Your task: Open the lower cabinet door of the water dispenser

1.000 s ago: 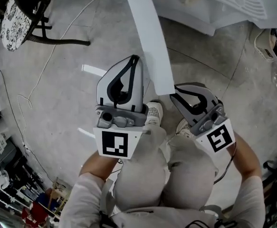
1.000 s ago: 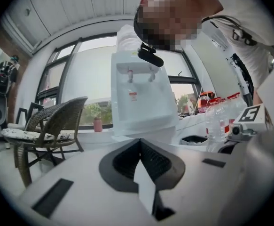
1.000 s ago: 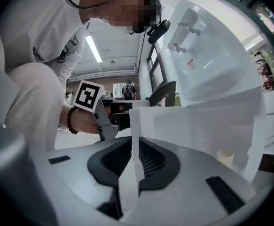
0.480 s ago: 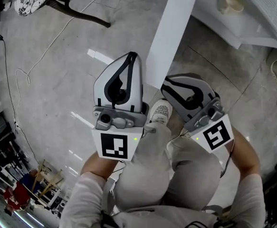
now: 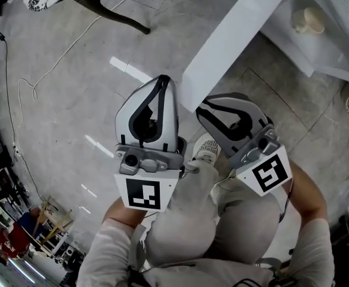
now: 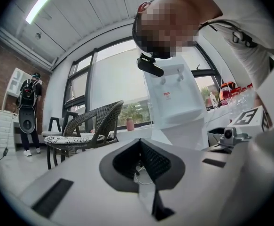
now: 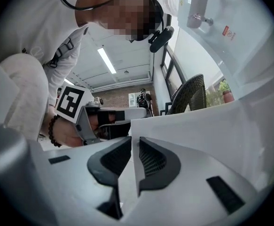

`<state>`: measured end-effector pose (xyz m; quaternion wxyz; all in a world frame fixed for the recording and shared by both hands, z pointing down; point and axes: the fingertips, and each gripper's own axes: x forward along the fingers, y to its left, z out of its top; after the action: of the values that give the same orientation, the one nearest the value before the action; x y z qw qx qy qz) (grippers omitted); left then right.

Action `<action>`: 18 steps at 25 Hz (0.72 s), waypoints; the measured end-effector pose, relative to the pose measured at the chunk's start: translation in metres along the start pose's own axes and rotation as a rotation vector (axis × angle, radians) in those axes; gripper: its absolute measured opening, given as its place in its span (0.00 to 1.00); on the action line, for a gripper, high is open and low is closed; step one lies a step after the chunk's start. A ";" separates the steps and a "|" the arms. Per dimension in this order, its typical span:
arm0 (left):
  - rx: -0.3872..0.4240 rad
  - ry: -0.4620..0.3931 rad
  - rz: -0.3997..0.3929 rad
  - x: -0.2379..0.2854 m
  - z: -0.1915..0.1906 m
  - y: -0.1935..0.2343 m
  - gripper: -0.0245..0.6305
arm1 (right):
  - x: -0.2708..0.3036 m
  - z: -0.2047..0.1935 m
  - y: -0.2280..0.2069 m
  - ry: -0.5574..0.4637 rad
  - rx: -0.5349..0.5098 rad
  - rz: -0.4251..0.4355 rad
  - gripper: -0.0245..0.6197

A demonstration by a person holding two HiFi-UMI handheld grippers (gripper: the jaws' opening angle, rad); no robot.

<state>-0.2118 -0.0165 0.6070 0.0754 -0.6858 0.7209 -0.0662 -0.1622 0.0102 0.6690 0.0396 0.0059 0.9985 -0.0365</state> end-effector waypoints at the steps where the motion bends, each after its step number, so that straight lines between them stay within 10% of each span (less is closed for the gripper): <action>1: -0.002 -0.002 0.009 0.000 -0.001 0.004 0.04 | 0.005 0.000 -0.001 0.002 -0.004 0.002 0.13; 18: -0.003 -0.019 0.087 -0.013 0.018 0.031 0.04 | -0.030 0.023 -0.020 -0.044 0.064 -0.149 0.08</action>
<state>-0.2375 -0.0017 0.5831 0.0840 -0.6543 0.7495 -0.0555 -0.1307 -0.0119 0.6504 0.0585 -0.0679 0.9934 -0.0716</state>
